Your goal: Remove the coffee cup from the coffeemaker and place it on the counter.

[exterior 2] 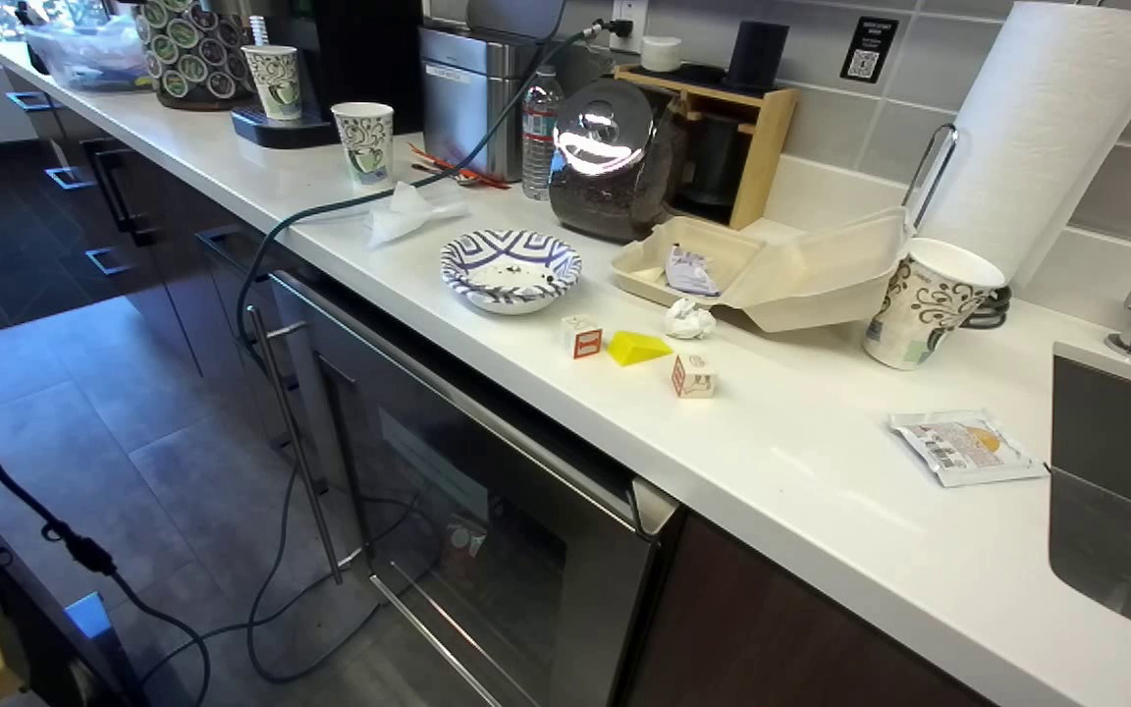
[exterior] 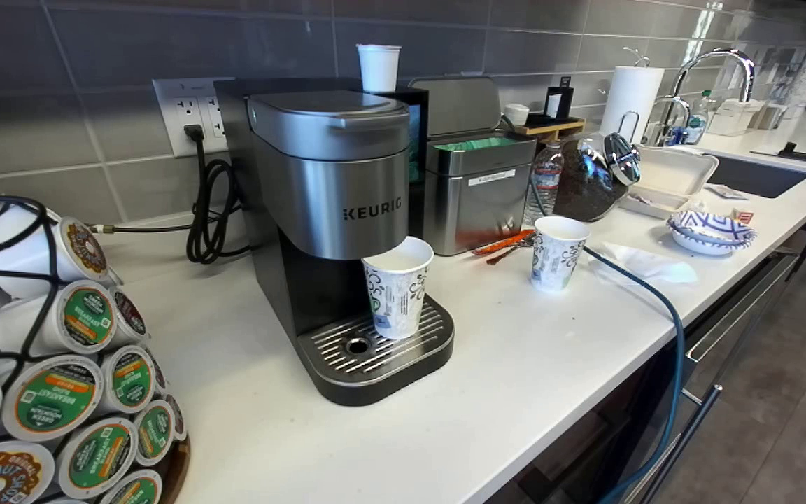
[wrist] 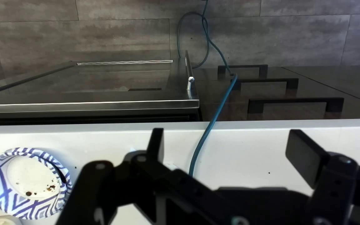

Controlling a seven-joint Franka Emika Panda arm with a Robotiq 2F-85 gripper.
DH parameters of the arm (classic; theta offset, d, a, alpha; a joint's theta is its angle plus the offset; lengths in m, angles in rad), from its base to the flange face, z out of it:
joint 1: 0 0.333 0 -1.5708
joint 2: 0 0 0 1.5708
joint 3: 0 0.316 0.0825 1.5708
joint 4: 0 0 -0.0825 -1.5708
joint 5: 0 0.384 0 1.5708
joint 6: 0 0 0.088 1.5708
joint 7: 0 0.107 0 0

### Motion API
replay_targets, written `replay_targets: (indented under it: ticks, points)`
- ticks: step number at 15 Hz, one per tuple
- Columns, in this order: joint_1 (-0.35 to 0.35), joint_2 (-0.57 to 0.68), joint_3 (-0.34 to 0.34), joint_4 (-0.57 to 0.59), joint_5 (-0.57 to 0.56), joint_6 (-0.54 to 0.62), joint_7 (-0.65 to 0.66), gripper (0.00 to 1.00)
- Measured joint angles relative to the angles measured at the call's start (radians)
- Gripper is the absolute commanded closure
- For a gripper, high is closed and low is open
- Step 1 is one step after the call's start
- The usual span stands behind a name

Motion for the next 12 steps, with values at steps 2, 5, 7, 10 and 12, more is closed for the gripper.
replay_targets:
  ticks: [2, 5, 7, 10, 12]
  points:
    - [0.000, 0.000, 0.000, 0.000, 0.000, 0.000, 0.000, 0.00]
    - [0.000, 0.000, 0.000, 0.000, 0.000, 0.000, 0.000, 0.00]
    - [0.005, 0.002, 0.003, -0.002, 0.011, 0.012, 0.001, 0.00]
    - [0.031, 0.015, 0.023, -0.024, 0.075, 0.082, 0.016, 0.00]
    - [0.056, 0.028, 0.041, -0.042, 0.123, 0.134, 0.021, 0.00]
